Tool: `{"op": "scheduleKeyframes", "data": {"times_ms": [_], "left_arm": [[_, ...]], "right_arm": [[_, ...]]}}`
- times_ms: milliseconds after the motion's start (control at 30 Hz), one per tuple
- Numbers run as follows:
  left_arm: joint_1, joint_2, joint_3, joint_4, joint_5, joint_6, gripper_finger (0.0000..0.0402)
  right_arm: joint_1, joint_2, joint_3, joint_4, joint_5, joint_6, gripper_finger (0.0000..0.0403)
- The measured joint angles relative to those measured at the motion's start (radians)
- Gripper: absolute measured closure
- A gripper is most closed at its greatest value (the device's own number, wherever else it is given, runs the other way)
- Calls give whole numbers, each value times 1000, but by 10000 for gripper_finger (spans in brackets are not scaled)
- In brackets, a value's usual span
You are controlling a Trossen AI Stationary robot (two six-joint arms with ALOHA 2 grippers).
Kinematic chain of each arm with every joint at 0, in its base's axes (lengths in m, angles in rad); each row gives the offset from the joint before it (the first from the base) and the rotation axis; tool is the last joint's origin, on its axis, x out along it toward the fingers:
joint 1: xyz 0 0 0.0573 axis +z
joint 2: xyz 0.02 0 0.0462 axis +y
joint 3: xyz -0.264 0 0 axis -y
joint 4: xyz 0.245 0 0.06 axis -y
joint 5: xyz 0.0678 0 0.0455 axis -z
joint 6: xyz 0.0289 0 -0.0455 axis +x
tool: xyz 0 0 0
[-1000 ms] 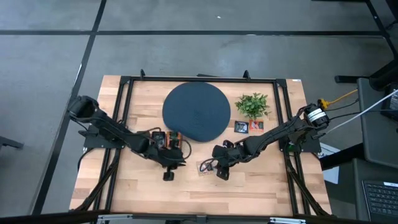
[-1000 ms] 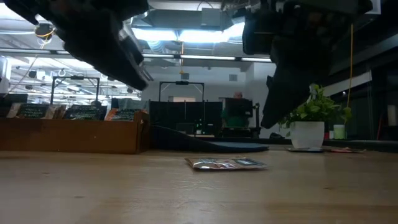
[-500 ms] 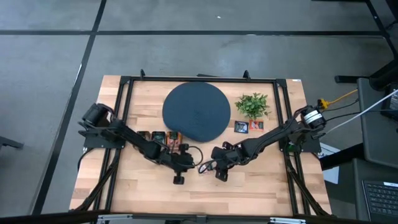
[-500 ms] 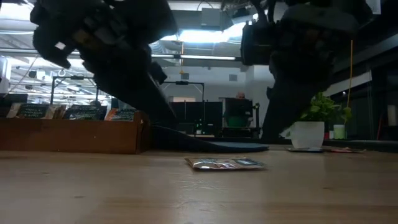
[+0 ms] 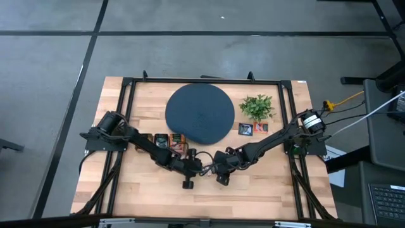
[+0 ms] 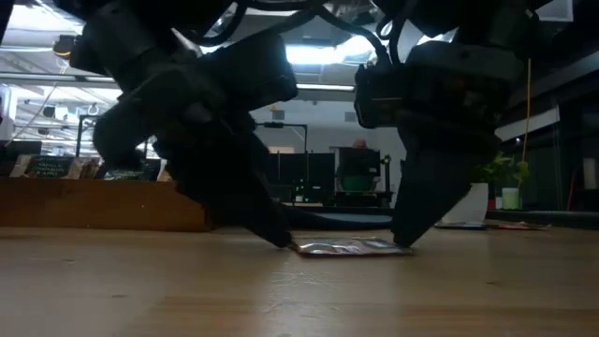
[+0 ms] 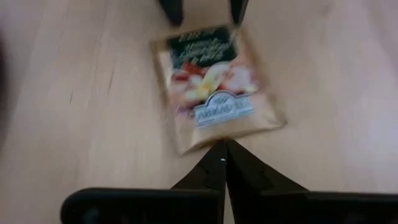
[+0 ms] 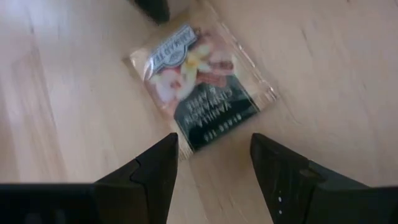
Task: Pick & Place Tea
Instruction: Put the brown tea bag into the left section of the wooden organizer
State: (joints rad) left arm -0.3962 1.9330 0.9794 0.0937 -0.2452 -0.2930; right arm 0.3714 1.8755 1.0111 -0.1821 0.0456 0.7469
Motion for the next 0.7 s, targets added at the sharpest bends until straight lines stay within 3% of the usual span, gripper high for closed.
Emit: {"op": "scheduleKeyframes", "data": {"times_ms": [700], "left_arm": [[12,47,21,66,-33,-28,397]], "right_arm": [[-24,21,-4,95,-28,59,199]]}}
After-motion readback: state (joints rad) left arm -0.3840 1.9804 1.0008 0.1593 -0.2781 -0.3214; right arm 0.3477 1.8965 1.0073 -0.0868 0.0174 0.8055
